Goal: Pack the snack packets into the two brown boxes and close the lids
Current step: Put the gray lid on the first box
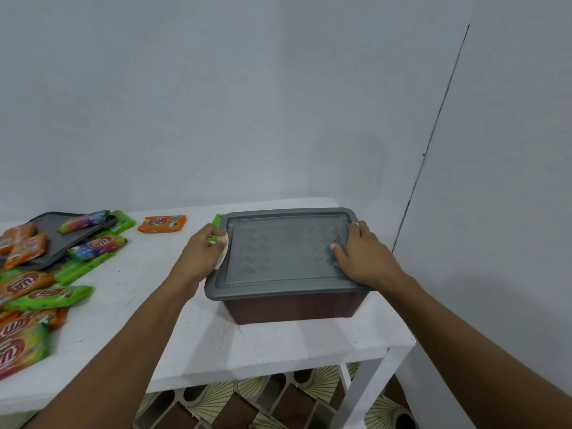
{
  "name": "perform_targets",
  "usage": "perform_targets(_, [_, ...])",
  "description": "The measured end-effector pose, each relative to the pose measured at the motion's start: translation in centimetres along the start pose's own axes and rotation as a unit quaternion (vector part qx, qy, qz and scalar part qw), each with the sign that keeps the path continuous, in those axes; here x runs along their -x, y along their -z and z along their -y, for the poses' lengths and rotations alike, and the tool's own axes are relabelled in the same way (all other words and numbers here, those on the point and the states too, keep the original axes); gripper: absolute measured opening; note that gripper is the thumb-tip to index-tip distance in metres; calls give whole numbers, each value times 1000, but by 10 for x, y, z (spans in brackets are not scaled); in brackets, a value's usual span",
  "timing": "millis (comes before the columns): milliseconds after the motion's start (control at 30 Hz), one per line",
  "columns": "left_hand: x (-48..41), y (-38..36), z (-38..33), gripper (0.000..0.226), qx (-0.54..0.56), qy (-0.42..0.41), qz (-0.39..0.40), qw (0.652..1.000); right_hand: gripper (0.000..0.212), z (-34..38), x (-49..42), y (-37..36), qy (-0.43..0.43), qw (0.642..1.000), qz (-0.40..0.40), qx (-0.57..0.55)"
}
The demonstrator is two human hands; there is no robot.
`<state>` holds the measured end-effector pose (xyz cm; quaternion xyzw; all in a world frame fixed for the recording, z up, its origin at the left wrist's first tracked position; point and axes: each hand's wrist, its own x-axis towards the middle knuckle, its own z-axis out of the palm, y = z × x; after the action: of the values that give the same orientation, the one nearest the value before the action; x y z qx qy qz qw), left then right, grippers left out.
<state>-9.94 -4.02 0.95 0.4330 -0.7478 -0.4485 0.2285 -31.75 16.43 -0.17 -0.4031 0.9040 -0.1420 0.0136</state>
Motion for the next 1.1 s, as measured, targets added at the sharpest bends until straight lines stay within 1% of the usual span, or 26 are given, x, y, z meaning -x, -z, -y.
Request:
perform_targets(67, [0,-5,-2,20,50,31,-11,998,67,-2,-3,-3,4,1000,-6,-6])
perform_targets(100, [0,-8,-3,22,57,39,-23,997,65,-3,-4,-3,4,999,-16,-38])
perform_targets(133, [1,-11,-2,25,48,41,-37,997,63,-4,-4,-1,-8,995,-32,-98])
perform_targets(167, [2,-13,-2,28,27,38,-47,998,59,-7,-7,0,-44,981,-52,-184])
perform_targets(200, [4,-16,-1,31,9,33,-52,998,54,-9,-8,3,-107,951,-51,-286])
perform_targets(267, [5,-18,1,36,5,28,-56,998,46,-19,-11,5,-222,850,0,-478])
perform_targets(300, [5,-18,2,38,14,31,-57,998,43,-23,-11,5,-252,811,29,-527])
perform_targets(333, [5,-18,2,40,26,38,-57,997,42,-25,-9,7,-265,792,47,-549])
perform_targets(367, [5,-18,3,41,37,46,-57,997,40,-25,-9,8,-265,790,54,-550])
perform_targets(400, [5,-17,3,41,42,51,-58,996,37,-24,-8,10,-262,791,54,-550])
perform_targets(467, [3,-17,5,38,27,43,-62,997,30,-22,-9,13,-243,821,50,-513])
perform_targets(533, [4,-17,6,36,-16,24,-64,998,30,-22,-10,15,-210,874,24,-438])
perform_targets(600, [4,-18,5,37,-58,8,-61,996,32,-21,-10,14,-161,940,-45,-297])
perform_targets(633, [3,-19,4,38,-73,2,-62,995,39,-18,-10,13,-125,966,-71,-213])
perform_targets(667, [3,-19,4,39,-82,-4,-65,995,46,-11,-9,12,-78,984,-78,-141])
perform_targets(700, [3,-20,4,41,-84,-16,-67,994,48,-2,-6,10,-31,994,-70,-84])
perform_targets(767, [3,-20,5,43,-72,-46,-55,995,46,18,-3,4,20,999,-32,-26])
perform_targets(833, [3,-17,10,43,-31,-59,-15,998,48,33,-2,-3,48,999,-15,-13])
perform_targets(900, [2,-6,19,43,-9,-58,28,998,52,46,-6,-8,105,994,8,-8])
perform_targets(933, [-2,3,24,45,-37,-61,41,997,54,53,-9,-10,132,991,21,-11])
perform_targets(967, [-6,12,29,47,-100,-73,43,991,57,61,-11,-12,149,988,31,-16])
perform_targets(1033, [-15,34,42,53,-255,-103,31,961,60,82,-17,-18,171,984,39,-19])
perform_targets(1067, [-20,47,50,53,-310,-116,24,943,61,98,-21,-24,179,983,40,-17])
perform_targets(1100, [-24,58,58,52,-343,-130,21,930,62,113,-22,-29,183,982,39,-18])
